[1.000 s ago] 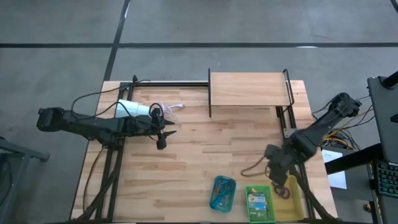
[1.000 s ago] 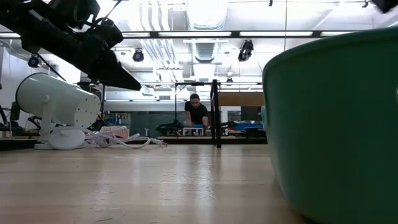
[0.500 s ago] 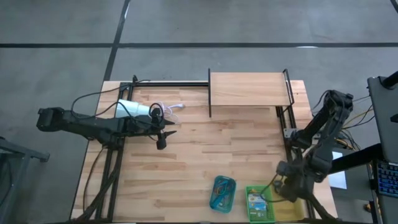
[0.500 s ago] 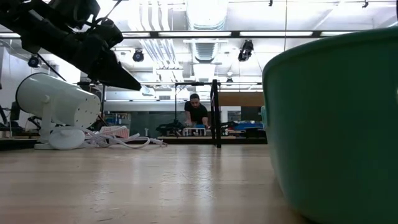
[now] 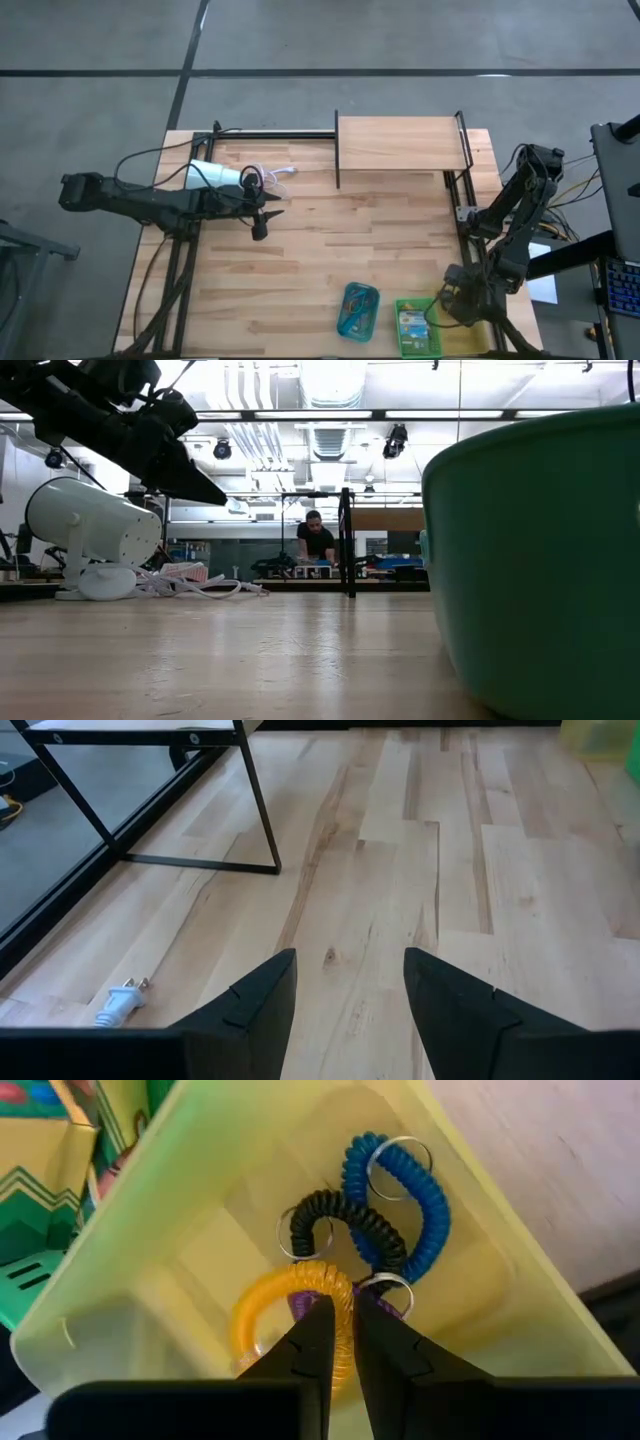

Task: Pick & Place Office Desk Supplies
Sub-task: Put the yellow spring rubberband into the yellow bin, then put the yellow bin on the shelf

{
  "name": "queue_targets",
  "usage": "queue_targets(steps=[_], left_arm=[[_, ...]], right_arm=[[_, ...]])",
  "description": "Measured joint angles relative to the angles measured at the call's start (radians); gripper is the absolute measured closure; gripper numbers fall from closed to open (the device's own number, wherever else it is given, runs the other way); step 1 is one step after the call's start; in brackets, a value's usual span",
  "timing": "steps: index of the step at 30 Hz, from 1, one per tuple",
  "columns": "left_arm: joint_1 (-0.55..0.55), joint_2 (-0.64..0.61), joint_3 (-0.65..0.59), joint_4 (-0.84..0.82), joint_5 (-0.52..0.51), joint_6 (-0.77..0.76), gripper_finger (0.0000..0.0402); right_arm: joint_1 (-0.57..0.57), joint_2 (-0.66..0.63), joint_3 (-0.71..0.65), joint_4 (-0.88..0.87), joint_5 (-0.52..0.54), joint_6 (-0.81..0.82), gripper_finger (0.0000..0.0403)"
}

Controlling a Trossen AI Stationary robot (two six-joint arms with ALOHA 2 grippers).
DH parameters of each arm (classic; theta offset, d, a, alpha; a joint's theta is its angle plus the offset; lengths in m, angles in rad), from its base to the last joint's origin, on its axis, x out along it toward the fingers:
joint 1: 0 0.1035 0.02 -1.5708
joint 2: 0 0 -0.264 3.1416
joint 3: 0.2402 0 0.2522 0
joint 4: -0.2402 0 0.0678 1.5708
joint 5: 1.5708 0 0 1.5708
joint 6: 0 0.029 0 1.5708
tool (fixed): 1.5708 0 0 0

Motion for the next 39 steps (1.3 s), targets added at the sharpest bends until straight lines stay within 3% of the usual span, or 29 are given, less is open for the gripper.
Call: queue_targets(steps=[19, 30, 39], left_arm=[[0.000, 0.000, 0.000, 0.000, 0.000, 0.000, 0.0212], [0.000, 0.000, 0.000, 0.000, 0.000, 0.001, 0.0212], [0.000, 0.000, 0.000, 0.000, 0.000, 0.001, 0.0212]], right_arm=[[0.001, 0.000, 0.002, 0.011, 0.035, -0.010, 0.0275], [0.001, -0.004, 0.020, 0.001, 0.036, -0.010, 0.0286], [0.000, -0.007, 0.195, -0.249, 0.117, -0.135, 0.0298]])
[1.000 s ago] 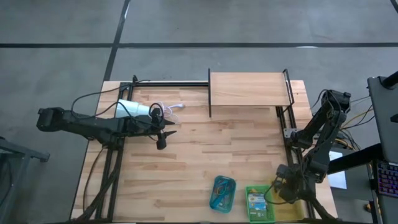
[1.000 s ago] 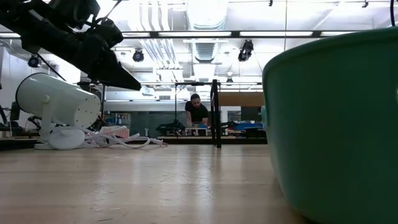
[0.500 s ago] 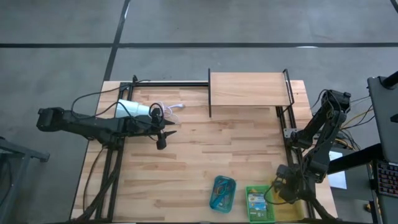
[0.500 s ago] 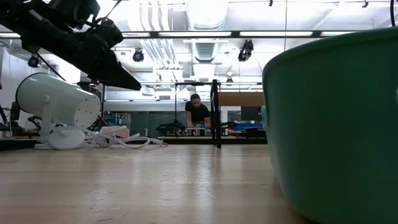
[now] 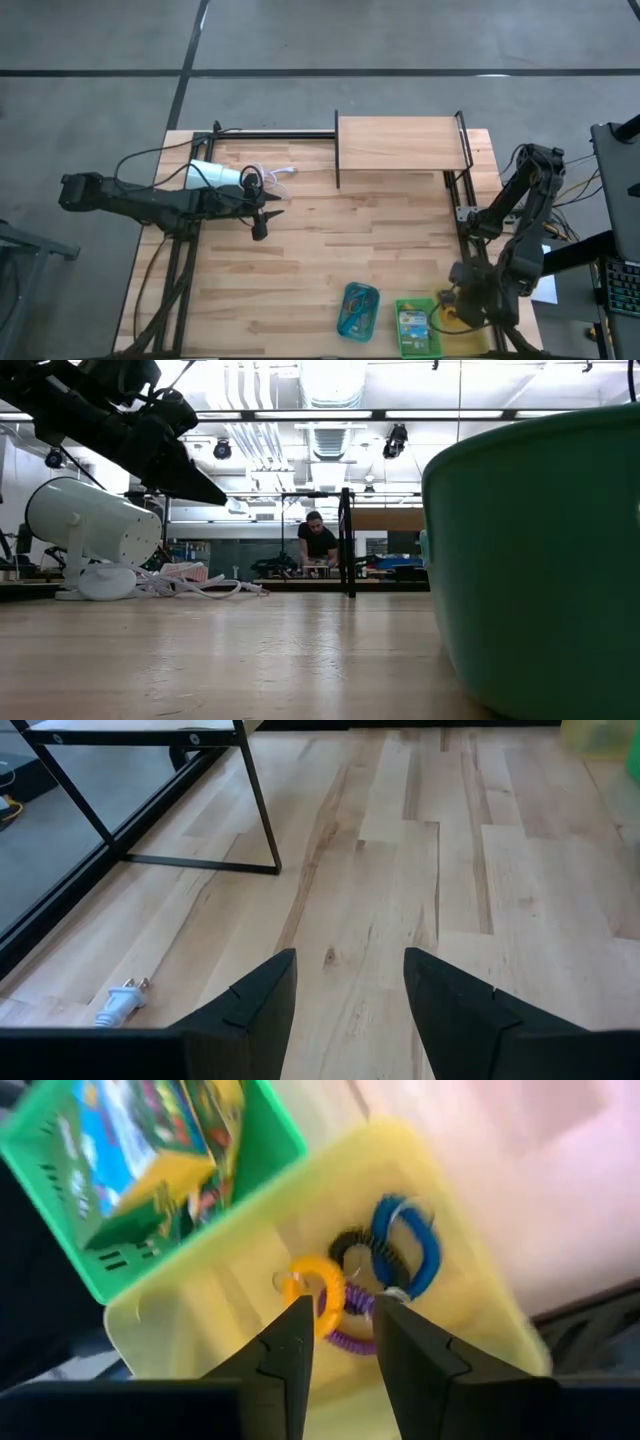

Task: Pick & Place Office Desk Supplies
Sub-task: Put the yellow bin on the shelf

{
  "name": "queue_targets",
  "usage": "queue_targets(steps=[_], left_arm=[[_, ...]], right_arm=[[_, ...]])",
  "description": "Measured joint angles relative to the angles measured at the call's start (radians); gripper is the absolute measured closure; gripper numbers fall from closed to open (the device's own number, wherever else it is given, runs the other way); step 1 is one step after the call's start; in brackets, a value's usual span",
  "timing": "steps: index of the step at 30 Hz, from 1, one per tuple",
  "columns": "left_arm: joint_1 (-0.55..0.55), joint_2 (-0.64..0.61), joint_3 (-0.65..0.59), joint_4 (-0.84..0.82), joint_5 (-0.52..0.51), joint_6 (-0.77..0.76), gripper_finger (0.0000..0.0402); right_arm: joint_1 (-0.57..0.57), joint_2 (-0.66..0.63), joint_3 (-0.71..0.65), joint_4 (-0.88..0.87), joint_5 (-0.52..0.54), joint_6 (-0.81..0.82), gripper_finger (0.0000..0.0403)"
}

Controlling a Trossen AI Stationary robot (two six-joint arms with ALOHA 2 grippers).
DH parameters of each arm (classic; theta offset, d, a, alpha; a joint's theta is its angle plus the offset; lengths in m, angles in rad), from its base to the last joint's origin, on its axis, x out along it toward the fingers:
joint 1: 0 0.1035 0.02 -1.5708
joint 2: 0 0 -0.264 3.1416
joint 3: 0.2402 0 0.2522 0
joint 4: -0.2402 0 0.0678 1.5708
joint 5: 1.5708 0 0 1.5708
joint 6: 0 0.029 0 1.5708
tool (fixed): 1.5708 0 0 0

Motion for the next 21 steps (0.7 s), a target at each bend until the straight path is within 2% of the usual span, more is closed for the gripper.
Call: queue_targets(steps=[9, 14, 21], left_arm=[[0.000, 0.000, 0.000, 0.000, 0.000, 0.000, 0.0212], [0.000, 0.000, 0.000, 0.000, 0.000, 0.000, 0.0212], [0.000, 0.000, 0.000, 0.000, 0.000, 0.000, 0.0212]], right_arm=[[0.000, 0.000, 0.149, -0.223, 0.260, -0.097, 0.0312], [0.000, 0.000, 0.152, -0.227, 0.259, -0.163, 0.0317], [0.000, 0.001, 0.088, -0.276, 0.158, -0.343, 0.0302]])
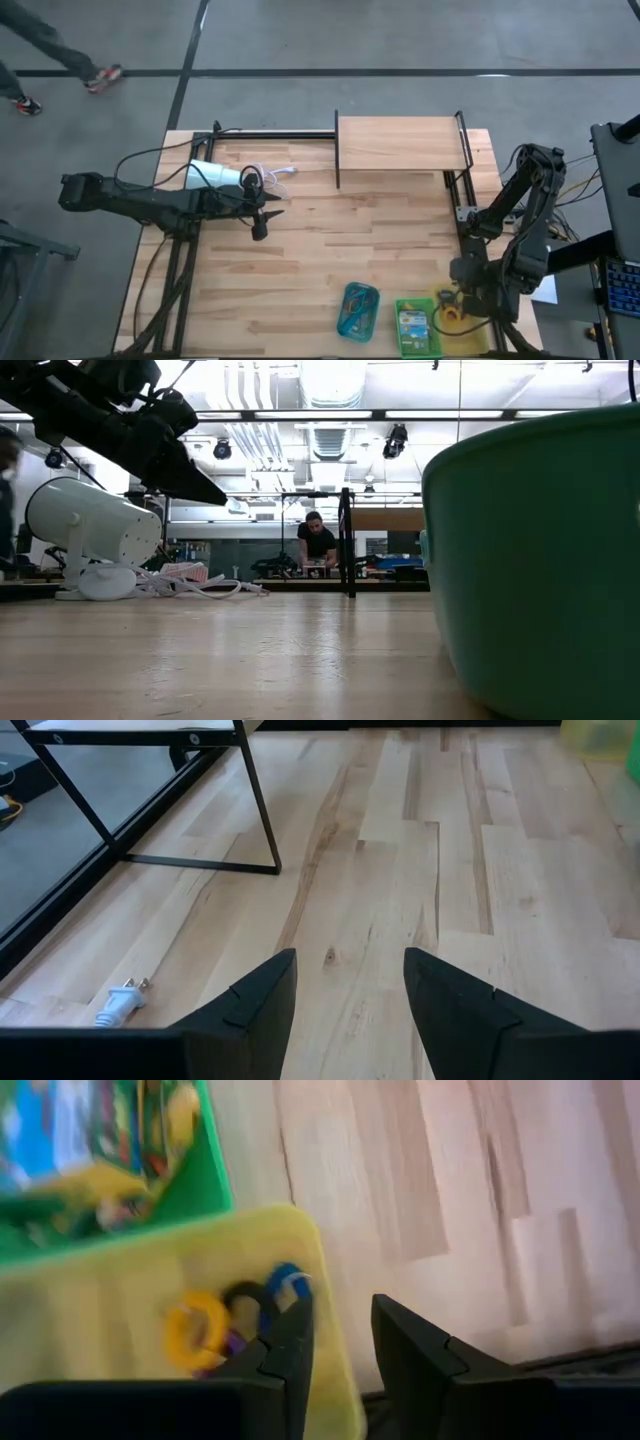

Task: Pick & Place Office Desk Supplies
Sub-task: Put the yellow bin on the shelf

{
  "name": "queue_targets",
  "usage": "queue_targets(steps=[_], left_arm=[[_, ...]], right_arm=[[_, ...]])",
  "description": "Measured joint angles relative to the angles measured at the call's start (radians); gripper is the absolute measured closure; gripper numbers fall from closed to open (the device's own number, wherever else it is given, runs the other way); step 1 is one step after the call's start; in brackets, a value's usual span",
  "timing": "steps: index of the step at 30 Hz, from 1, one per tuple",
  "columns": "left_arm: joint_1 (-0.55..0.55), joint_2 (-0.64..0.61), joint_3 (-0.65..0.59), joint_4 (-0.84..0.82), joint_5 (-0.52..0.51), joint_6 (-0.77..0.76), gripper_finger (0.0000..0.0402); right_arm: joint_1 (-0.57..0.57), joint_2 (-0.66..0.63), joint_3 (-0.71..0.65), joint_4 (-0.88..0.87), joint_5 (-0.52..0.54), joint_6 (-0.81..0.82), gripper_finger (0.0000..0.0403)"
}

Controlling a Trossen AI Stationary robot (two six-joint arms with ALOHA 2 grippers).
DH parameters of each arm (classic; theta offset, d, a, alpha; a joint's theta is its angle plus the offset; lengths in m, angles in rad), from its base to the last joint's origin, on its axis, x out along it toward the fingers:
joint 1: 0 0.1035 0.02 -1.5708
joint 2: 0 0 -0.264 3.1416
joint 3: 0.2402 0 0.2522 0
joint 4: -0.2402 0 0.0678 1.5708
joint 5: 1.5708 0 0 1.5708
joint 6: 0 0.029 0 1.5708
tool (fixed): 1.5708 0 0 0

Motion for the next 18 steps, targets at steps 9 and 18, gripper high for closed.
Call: queue_targets(steps=[9, 18], left_arm=[[0.000, 0.000, 0.000, 0.000, 0.000, 0.000, 0.0212], [0.000, 0.000, 0.000, 0.000, 0.000, 0.000, 0.0212]], right_arm=[[0.000, 0.000, -0.067, 0.085, -0.057, -0.321, 0.0261], [0.000, 0.000, -0.110, 0.130, -0.057, -0.310, 0.0241]])
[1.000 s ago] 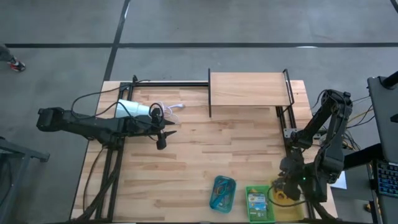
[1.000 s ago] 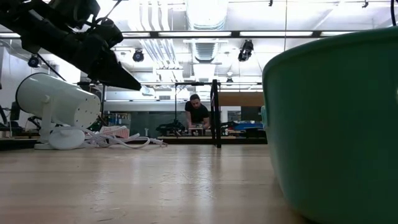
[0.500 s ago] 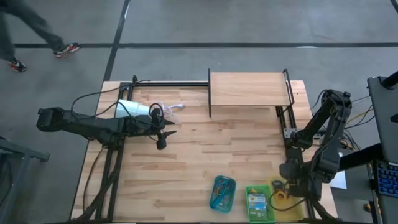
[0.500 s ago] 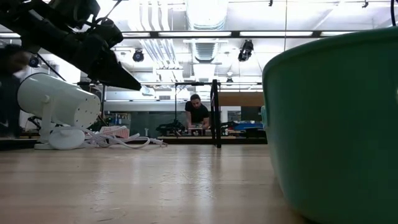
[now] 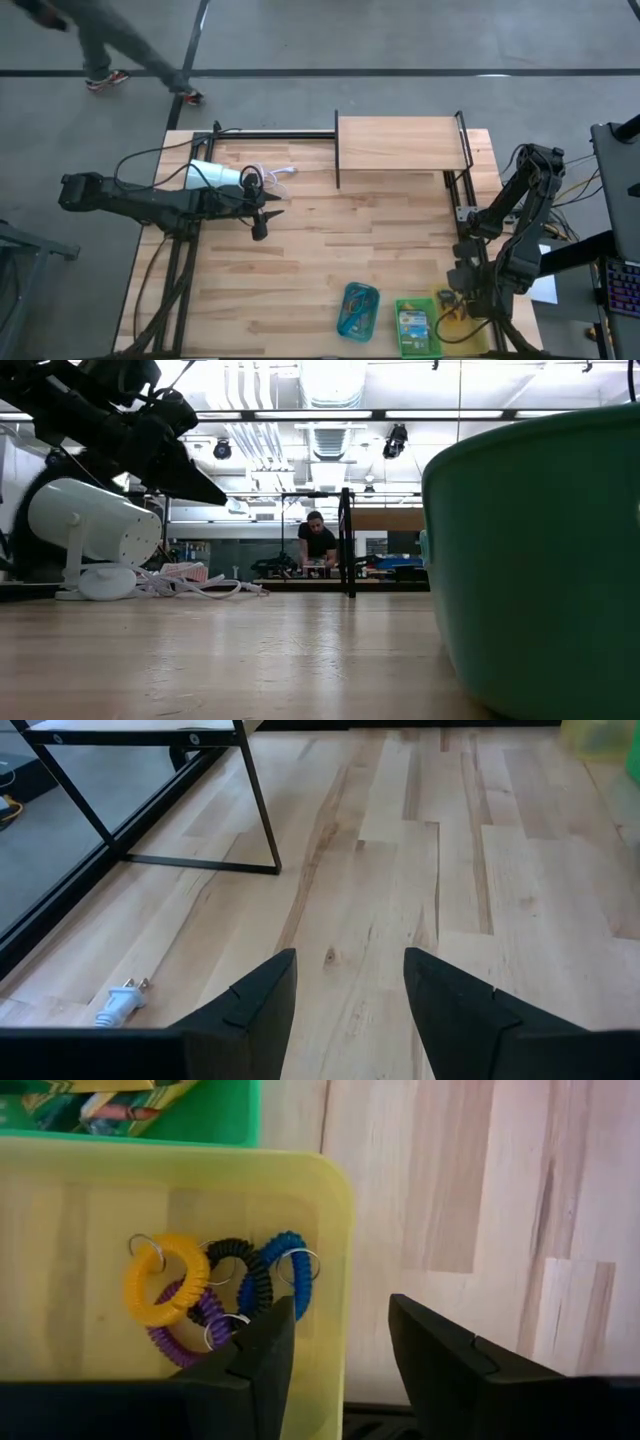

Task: Pick & Place Office Desk Supplies
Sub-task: Put the yellow bin on the shelf

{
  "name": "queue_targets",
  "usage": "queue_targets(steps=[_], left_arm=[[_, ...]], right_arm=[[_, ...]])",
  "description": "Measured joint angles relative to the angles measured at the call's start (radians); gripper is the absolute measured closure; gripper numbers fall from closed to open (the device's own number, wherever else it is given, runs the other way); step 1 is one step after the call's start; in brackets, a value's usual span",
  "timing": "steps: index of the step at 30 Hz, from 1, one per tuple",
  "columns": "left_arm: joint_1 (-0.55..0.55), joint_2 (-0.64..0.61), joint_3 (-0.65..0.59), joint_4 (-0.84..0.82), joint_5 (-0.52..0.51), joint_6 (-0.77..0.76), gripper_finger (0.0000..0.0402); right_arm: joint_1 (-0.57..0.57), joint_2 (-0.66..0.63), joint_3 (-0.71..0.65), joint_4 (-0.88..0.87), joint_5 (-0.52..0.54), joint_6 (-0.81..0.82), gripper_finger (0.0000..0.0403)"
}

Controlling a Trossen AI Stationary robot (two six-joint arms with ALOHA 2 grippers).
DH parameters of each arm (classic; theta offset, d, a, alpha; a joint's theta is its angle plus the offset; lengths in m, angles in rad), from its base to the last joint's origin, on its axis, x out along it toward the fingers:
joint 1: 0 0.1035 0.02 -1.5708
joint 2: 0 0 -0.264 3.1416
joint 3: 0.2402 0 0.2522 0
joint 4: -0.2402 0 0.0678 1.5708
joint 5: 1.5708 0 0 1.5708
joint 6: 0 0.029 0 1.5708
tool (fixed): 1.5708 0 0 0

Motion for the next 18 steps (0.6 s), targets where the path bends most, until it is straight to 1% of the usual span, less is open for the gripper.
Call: queue_targets(steps=[7, 18], left_arm=[[0.000, 0.000, 0.000, 0.000, 0.000, 0.000, 0.0212], [0.000, 0.000, 0.000, 0.000, 0.000, 0.000, 0.0212]], right_arm=[[0.000, 0.000, -0.030, 0.009, 0.001, 0.002, 0.0246], [0.000, 0.000, -0.153, 0.160, 0.001, 0.004, 0.0251]])
